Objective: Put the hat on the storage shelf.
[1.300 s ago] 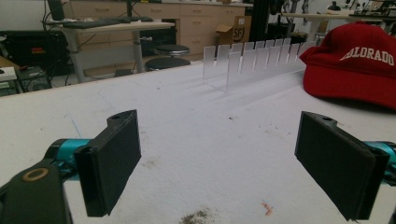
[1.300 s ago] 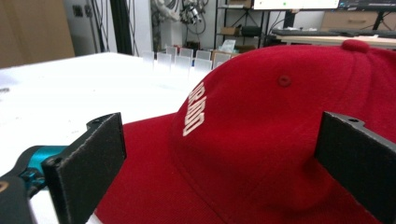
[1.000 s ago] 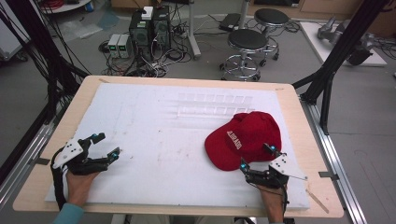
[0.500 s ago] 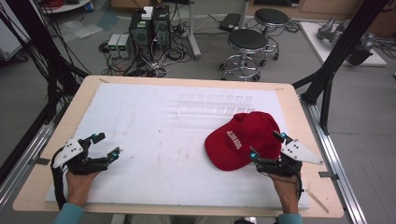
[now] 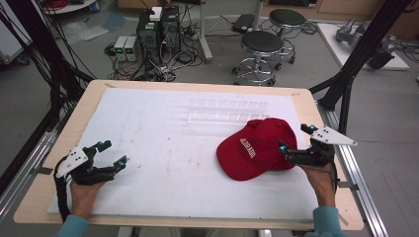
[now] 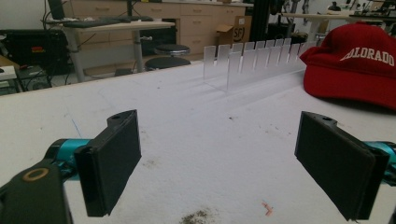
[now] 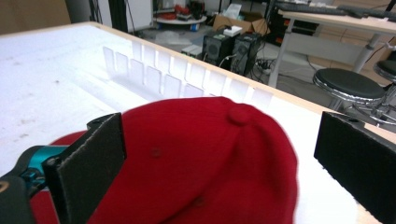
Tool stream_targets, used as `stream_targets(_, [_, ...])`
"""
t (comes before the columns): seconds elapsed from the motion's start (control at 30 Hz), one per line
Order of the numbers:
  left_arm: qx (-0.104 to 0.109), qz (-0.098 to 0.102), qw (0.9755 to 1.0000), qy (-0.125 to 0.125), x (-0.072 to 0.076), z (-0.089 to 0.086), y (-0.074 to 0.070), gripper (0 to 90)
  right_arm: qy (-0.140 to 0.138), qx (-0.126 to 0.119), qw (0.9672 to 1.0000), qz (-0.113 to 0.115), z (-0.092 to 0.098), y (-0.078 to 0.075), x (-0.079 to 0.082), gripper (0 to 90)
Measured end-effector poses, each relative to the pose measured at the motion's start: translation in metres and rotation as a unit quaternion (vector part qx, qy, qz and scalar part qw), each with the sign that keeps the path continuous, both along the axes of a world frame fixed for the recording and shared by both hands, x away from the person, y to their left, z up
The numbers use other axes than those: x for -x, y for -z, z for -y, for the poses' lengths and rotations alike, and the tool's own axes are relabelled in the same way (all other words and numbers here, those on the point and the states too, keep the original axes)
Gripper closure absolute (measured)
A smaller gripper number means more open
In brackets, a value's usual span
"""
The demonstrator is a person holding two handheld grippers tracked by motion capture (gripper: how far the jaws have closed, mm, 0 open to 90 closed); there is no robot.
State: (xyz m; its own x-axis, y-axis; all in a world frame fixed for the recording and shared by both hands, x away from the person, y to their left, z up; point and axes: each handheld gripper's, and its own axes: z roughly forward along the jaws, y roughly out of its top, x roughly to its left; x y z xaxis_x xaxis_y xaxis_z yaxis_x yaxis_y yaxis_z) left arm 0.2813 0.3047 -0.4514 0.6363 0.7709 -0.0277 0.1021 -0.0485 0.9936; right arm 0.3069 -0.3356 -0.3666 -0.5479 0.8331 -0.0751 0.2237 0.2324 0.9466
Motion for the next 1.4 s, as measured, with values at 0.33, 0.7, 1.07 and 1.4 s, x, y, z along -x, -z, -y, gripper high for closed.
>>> stream_targets(0.33, [0.0, 0.0, 1.0, -0.002, 0.0, 0.0, 0.0, 14.7, 0.002, 0.006, 0.9994, -0.033, 0.021, 0.009, -0.022, 4.2])
stream_targets(0.7, [-0.004, 0.0, 1.0, -0.002, 0.0, 0.0, 0.0, 14.7, -0.006, 0.032, 0.9963, -0.079, 0.03, 0.017, -0.035, 7.3])
stream_targets(1.07, [-0.008, 0.001, 1.0, -0.002, 0.0, 0.001, 0.0, 14.8, -0.022, 0.047, 0.9927, -0.109, 0.027, 0.025, -0.045, 17.5])
stream_targets(1.4, [-0.012, 0.002, 0.9999, -0.001, 0.0, 0.002, 0.0, 14.8, -0.051, 0.06, 0.9862, -0.145, 0.022, 0.029, -0.048, 45.6])
